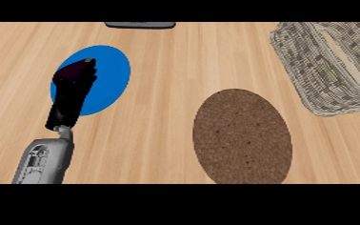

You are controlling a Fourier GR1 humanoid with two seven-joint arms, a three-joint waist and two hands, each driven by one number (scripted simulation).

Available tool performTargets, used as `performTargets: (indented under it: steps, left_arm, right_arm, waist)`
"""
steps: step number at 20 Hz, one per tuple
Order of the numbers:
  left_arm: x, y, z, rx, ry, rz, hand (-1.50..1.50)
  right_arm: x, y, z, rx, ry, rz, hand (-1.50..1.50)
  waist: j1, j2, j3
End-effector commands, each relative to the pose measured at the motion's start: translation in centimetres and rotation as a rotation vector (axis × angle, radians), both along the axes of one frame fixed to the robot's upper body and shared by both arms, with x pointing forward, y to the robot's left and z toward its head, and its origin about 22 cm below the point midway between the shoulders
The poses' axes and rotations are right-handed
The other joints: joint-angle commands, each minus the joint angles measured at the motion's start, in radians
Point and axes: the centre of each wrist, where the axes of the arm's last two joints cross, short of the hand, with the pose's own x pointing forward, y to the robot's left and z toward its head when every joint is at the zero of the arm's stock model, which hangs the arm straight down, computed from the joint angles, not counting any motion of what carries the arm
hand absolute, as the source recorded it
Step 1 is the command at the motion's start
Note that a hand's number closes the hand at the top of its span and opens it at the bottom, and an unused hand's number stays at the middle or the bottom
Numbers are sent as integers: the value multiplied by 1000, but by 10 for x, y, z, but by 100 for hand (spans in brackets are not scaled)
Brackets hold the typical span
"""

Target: Pick the pear from the placemat and place it in the basket

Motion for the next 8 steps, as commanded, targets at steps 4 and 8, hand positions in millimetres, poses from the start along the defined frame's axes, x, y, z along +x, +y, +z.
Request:
performTargets:
  steps: [4,8]
  left_arm:
    - [-4,-6,3,-16,-5,5,0]
    - [-11,5,-21,-3,5,17,0]
  right_arm:
    - [-64,-72,5,113,0,-101,-150]
    - [-110,-108,-1,124,-57,-109,-150]
  waist:
    - [-4,-1,1]
    - [-17,-1,2]
